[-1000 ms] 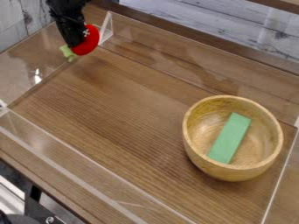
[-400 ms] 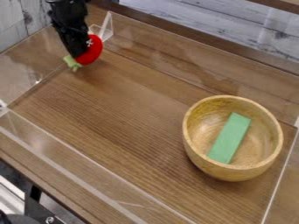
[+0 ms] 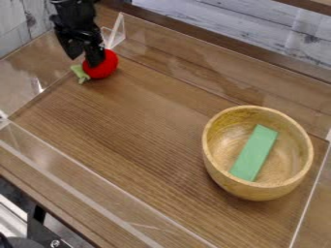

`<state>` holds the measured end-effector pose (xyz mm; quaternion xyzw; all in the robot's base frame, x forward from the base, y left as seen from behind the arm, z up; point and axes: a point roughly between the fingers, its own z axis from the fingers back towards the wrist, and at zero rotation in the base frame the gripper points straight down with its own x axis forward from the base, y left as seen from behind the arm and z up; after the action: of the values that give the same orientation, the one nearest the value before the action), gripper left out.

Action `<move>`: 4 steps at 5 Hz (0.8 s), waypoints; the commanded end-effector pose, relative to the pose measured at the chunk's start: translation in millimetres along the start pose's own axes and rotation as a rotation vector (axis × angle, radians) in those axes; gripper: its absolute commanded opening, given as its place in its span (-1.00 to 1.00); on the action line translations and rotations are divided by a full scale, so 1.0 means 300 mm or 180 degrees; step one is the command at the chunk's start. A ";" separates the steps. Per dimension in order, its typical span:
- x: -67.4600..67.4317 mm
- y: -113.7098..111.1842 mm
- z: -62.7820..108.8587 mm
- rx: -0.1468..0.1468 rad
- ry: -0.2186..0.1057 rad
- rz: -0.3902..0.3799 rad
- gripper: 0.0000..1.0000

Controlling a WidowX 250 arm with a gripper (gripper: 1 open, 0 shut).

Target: Move the red fruit to the left side of the table

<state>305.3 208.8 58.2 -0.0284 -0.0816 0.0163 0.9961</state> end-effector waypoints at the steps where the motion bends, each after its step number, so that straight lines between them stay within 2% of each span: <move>1: 0.050 0.013 0.069 0.0087 -0.0275 0.0152 1.00; 2: 0.069 0.004 0.064 0.0032 -0.0351 0.0267 1.00; 4: 0.098 0.018 0.123 -0.0050 -0.0475 0.0452 1.00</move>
<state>324.5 207.5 76.5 -0.0602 -0.1248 0.0853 0.9867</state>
